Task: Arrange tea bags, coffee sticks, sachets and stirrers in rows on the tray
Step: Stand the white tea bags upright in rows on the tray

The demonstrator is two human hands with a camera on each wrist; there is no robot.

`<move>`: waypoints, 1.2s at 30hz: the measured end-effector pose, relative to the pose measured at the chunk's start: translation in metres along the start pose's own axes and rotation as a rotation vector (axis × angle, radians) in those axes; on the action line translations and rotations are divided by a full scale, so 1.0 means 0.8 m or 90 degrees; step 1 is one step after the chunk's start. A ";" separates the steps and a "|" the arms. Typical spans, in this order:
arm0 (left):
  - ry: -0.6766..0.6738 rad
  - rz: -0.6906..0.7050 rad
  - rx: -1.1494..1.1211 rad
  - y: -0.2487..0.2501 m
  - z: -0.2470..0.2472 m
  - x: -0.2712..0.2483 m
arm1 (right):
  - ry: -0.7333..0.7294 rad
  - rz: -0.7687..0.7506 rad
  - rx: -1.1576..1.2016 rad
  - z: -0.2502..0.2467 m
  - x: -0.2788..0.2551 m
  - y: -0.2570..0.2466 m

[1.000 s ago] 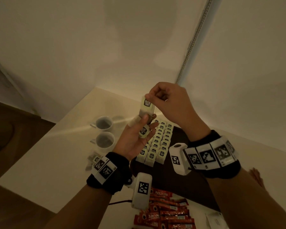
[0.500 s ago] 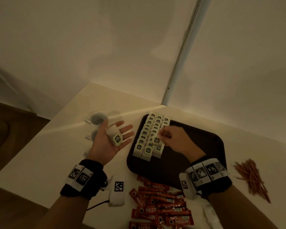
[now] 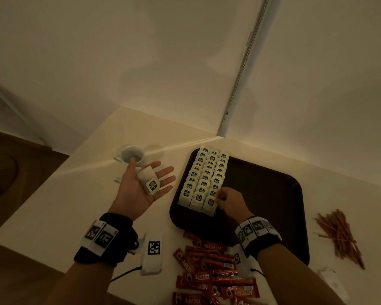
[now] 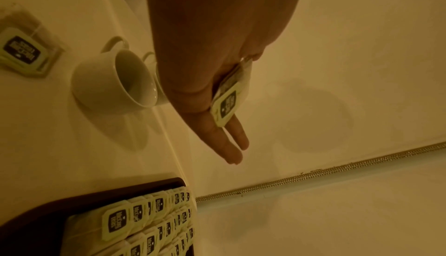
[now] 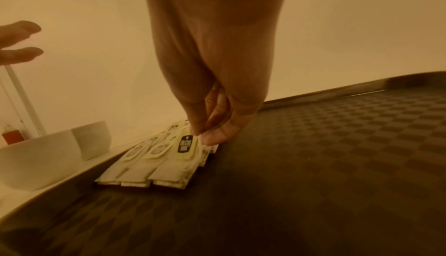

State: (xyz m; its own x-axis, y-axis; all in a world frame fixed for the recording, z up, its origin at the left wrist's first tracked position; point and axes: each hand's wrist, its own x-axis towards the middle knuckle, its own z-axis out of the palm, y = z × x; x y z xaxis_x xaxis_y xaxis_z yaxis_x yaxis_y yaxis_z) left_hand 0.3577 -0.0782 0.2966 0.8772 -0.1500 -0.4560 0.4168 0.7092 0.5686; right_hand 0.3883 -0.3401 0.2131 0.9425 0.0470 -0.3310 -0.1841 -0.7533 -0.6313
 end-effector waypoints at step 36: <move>-0.002 0.481 0.443 0.027 0.075 -0.013 | -0.209 -0.168 0.721 -0.028 -0.055 -0.181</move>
State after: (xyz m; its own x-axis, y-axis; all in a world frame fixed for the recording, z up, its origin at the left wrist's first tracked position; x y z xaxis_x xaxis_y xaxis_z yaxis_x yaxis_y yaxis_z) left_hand 0.3718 -0.1029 0.3547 0.9681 0.1670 0.1866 -0.1994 0.0635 0.9779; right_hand 0.3794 -0.2483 0.3349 0.9021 0.4014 -0.1585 -0.2923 0.2981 -0.9087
